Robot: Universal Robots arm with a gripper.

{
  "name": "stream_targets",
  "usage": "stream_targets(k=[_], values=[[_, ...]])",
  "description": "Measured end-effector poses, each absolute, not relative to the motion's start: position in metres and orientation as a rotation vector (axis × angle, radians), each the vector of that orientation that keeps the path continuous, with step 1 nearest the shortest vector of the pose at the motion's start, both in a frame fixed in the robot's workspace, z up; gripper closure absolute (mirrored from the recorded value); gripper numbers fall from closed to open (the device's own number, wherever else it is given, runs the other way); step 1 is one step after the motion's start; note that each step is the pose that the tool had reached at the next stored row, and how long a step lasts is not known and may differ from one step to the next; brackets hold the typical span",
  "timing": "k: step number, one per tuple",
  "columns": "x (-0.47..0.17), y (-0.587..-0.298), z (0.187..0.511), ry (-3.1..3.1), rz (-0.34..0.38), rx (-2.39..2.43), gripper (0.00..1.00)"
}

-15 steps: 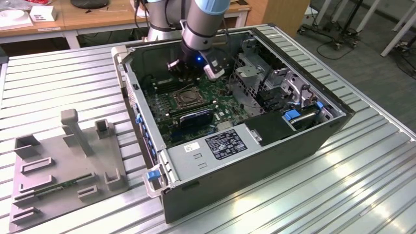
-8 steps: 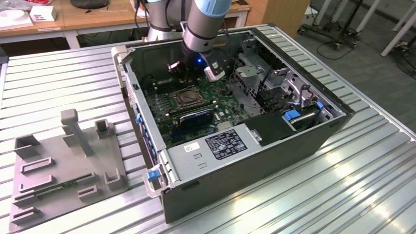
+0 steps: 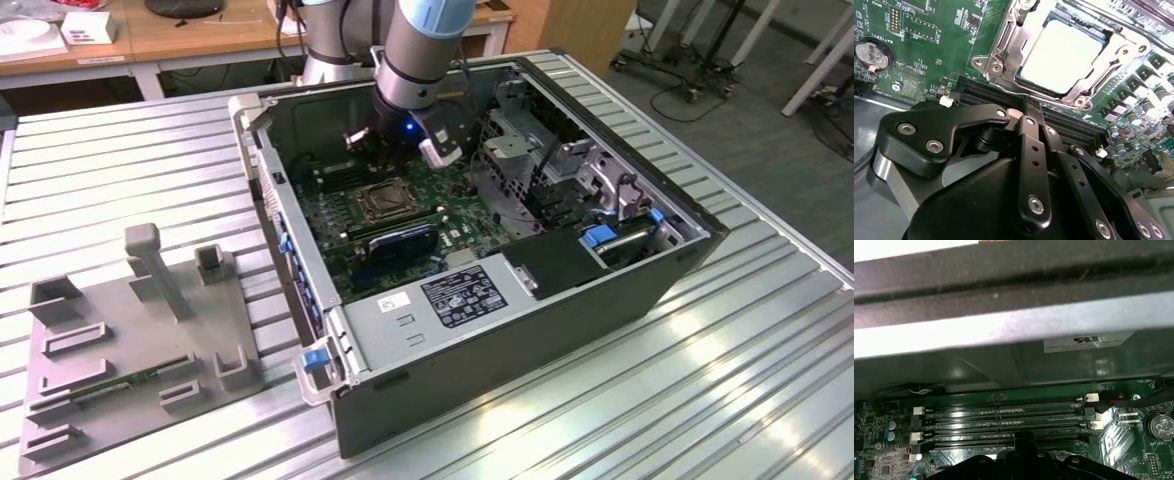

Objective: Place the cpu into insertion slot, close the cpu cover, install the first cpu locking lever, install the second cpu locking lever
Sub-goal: 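Install the first cpu locking lever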

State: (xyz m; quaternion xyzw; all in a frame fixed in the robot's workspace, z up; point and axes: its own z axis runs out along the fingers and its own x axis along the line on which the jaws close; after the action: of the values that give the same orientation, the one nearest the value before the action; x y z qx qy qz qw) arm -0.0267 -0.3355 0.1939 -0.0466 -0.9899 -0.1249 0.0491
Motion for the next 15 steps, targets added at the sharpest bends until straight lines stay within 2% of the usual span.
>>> stream_targets(k=[15], values=[[-0.0267,-0.3356,0.1886,-3.016,-0.38,-0.142,0.89]])
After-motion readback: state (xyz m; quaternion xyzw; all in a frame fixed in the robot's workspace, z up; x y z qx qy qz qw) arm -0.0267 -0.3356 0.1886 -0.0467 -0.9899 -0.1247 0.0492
